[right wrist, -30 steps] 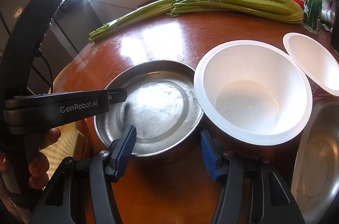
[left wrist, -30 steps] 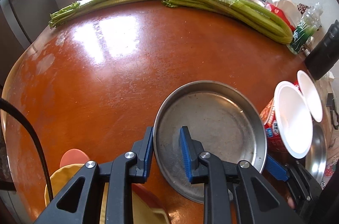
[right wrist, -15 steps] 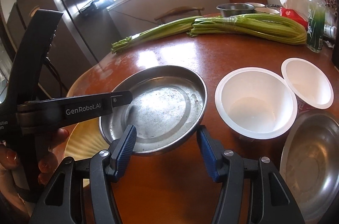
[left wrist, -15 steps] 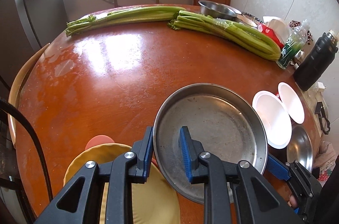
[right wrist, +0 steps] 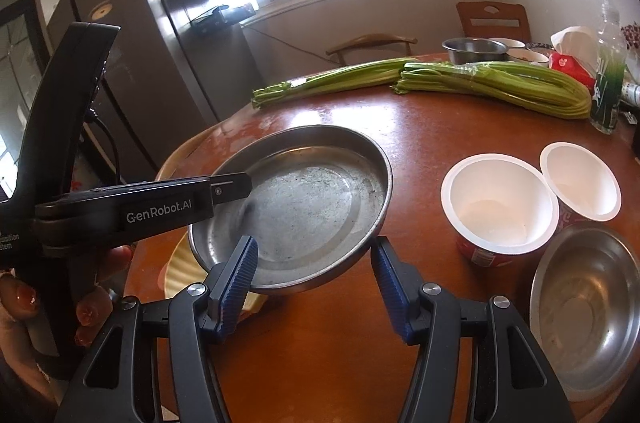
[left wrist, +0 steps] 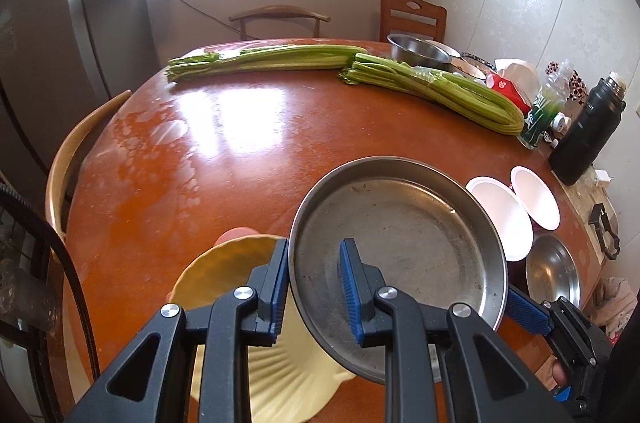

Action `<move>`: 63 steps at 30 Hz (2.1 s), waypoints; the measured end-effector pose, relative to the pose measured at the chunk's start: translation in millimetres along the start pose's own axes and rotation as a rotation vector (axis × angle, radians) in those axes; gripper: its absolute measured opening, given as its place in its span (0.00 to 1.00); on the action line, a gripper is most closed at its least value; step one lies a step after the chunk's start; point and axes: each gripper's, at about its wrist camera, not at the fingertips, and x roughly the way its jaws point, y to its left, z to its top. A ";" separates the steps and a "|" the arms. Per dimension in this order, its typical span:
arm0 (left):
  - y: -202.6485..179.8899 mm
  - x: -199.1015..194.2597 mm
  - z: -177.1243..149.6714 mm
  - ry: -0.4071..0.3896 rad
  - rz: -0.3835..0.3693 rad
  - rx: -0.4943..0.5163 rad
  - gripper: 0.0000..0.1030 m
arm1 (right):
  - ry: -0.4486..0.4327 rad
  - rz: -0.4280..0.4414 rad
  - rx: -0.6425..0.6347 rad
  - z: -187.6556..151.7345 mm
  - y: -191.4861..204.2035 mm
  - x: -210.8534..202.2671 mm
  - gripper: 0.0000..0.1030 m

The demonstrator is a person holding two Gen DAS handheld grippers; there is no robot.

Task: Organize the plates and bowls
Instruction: 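Lift the silver tray with the left tool over the yellow dish stack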

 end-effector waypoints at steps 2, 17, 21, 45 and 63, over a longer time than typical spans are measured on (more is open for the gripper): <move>4.8 -7.6 -6.4 -0.012 0.020 -0.013 0.24 | 0.003 0.019 -0.018 -1.4 6.6 -0.3 0.60; 71.9 -39.2 -52.1 -0.063 0.148 -0.187 0.24 | 0.031 0.146 -0.228 -7.3 67.5 23.7 0.60; 83.1 -37.6 -56.6 -0.066 0.160 -0.207 0.24 | 0.055 0.152 -0.254 -10.6 74.4 38.1 0.60; 94.7 -0.2 -68.0 -0.048 0.201 -0.222 0.24 | 0.116 0.104 -0.294 -25.3 79.6 81.5 0.60; 92.7 13.6 -67.1 -0.047 0.237 -0.204 0.24 | 0.095 0.046 -0.345 -30.1 86.2 91.7 0.60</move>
